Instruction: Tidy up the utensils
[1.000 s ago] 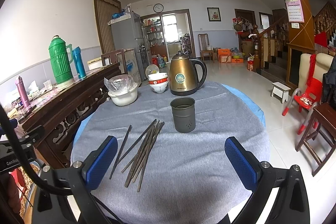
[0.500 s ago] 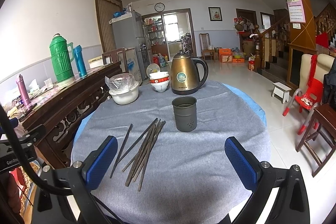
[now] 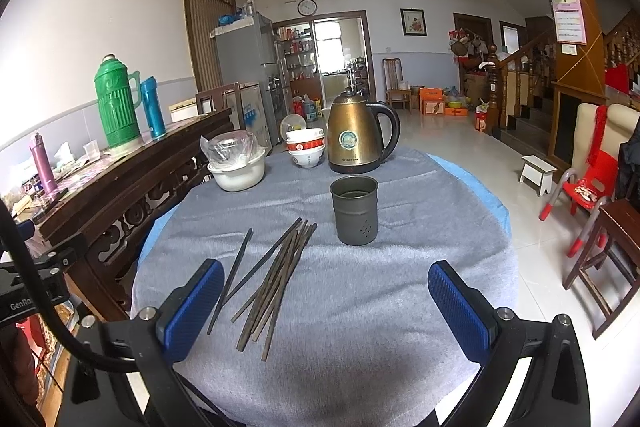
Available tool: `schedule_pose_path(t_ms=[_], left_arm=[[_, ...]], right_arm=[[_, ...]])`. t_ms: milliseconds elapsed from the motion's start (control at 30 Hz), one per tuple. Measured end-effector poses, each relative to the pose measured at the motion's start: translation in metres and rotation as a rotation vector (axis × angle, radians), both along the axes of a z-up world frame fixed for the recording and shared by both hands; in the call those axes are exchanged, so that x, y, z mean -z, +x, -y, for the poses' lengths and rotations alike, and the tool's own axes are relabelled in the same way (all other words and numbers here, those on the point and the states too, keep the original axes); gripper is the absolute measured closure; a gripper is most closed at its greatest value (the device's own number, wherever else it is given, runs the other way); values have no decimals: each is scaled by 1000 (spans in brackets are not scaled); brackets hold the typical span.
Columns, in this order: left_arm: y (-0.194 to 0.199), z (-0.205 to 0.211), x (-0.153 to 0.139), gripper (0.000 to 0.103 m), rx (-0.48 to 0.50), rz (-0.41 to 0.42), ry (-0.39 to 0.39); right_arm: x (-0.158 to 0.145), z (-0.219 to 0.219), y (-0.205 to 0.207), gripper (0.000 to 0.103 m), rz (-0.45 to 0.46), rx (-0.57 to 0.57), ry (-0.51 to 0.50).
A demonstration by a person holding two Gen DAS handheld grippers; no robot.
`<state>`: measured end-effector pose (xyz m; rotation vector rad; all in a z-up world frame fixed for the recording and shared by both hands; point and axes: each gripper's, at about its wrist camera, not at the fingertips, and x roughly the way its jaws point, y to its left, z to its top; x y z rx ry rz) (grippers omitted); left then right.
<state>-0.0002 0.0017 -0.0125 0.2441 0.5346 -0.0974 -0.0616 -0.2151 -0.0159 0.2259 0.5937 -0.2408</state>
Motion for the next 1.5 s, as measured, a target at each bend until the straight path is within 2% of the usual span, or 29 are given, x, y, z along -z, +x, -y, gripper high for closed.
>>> schedule_pose_path(t_ms=[200, 367, 667, 767, 867, 933, 1000, 1033, 1067, 1133, 1233, 1500], left_arm=[[30, -6, 17, 0, -8, -99, -46], [54, -18, 33, 0, -52, -165, -65], [89, -17, 58, 0, -46, -226, -60], [105, -18, 68, 0, -50, -261, -62], [121, -21, 78, 0, -34, -316, -86], [134, -24, 86, 1, -14, -364, -118], [146, -23, 91, 7, 13, -396, -137], [154, -21, 96, 14, 35, -421, -150], [162, -19, 100, 23, 51, -449, -162], [178, -15, 108, 34, 76, -504, -190], [202, -3, 119, 46, 104, -561, -200], [261, 37, 140, 52, 176, -668, -242]], right_arm=[[11, 9, 28, 1, -53, -24, 34], [28, 18, 63, 12, -116, -35, 121], [44, 9, 98, 12, -161, -63, 99], [53, 10, 115, 18, -191, -78, 115], [66, 8, 135, 30, -229, -108, 136], [78, 7, 150, 46, -261, -132, 159], [96, 8, 170, 59, -305, -162, 207], [104, 9, 180, 64, -323, -169, 231], [113, 9, 187, 64, -335, -171, 249], [127, 9, 204, 64, -363, -180, 281], [146, 7, 228, 66, -398, -189, 305], [183, 16, 265, 76, -493, -152, 347]])
